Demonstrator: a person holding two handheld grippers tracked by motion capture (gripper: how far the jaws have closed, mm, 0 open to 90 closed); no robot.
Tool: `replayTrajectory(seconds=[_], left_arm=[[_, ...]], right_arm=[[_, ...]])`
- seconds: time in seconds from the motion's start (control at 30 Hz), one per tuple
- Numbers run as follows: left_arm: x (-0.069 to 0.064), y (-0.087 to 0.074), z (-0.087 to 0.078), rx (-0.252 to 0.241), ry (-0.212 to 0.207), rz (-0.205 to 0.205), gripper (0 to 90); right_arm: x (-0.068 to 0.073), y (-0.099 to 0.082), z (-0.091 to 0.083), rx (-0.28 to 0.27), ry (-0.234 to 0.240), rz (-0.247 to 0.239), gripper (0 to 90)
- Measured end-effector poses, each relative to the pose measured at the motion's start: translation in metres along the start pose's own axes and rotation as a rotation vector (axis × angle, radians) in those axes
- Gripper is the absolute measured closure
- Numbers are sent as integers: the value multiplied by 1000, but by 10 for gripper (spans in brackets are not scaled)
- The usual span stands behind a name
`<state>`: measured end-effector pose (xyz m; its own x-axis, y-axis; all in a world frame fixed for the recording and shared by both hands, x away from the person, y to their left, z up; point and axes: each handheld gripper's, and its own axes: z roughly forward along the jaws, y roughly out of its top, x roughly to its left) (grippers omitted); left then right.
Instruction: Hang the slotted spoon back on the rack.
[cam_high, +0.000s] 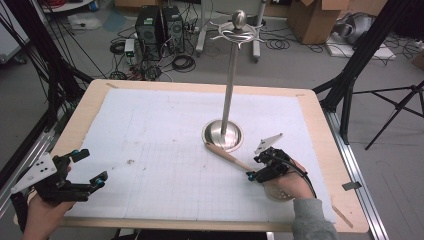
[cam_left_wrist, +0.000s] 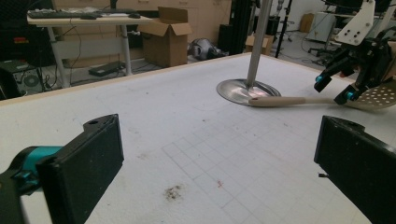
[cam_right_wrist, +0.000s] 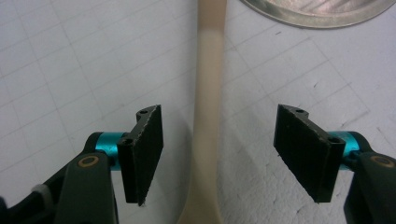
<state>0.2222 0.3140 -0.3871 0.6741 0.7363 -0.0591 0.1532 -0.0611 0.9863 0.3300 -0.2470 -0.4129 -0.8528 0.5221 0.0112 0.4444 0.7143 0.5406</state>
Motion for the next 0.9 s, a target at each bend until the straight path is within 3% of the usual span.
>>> replayTrajectory(seconds=[0.9], left_arm=[[1,-2,0,8,-8,-4,17]], right_arm=[[0,-1,6,73,2,19,547]])
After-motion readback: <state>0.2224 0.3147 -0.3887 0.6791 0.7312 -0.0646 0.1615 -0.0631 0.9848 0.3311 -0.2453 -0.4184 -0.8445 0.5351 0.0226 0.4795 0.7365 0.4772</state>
